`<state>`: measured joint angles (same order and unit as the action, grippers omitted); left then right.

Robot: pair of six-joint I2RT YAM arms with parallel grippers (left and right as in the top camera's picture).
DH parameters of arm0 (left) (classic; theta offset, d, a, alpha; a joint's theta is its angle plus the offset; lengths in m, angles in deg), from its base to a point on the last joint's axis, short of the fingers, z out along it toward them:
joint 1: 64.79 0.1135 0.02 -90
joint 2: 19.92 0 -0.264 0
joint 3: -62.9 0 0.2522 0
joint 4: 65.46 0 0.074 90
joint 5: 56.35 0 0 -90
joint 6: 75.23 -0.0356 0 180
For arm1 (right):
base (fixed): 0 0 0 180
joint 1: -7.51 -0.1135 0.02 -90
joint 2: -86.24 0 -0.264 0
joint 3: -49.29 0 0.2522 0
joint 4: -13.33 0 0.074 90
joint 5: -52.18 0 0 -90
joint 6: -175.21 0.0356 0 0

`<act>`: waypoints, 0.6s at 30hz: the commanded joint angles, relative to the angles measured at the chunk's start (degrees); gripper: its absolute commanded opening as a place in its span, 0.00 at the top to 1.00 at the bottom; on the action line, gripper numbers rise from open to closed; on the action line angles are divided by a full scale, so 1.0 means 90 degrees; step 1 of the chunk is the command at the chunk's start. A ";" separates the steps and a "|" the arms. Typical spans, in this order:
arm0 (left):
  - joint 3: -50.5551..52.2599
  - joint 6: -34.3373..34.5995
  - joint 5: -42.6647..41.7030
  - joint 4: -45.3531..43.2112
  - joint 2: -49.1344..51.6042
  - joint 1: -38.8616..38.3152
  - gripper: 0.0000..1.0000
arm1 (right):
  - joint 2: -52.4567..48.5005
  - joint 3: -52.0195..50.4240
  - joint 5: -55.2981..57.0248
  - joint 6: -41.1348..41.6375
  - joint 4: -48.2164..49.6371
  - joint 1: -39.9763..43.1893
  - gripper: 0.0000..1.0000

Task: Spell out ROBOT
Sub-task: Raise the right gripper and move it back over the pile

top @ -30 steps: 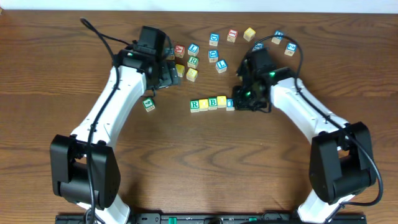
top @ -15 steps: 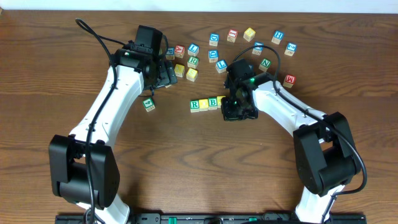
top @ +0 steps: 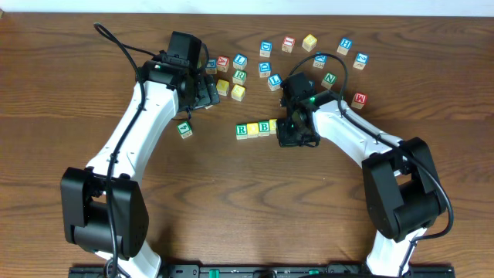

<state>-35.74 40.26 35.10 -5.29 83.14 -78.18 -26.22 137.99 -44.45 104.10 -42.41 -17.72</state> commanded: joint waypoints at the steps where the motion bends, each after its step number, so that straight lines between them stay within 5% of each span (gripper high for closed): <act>1: -0.0080 0.0032 0.0010 0.0024 -0.0044 0.0022 0.03 | -0.0080 0.0017 0.0202 -0.0083 0.0092 0.0012 0.94; 18: -0.0080 0.0034 0.0010 0.0022 -0.0044 0.0022 0.02 | -0.0092 0.0017 0.0223 -0.0206 0.0328 0.0012 0.94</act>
<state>-35.74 40.26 35.10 -5.29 83.14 -78.18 -26.24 137.99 -43.29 103.51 -39.74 -17.72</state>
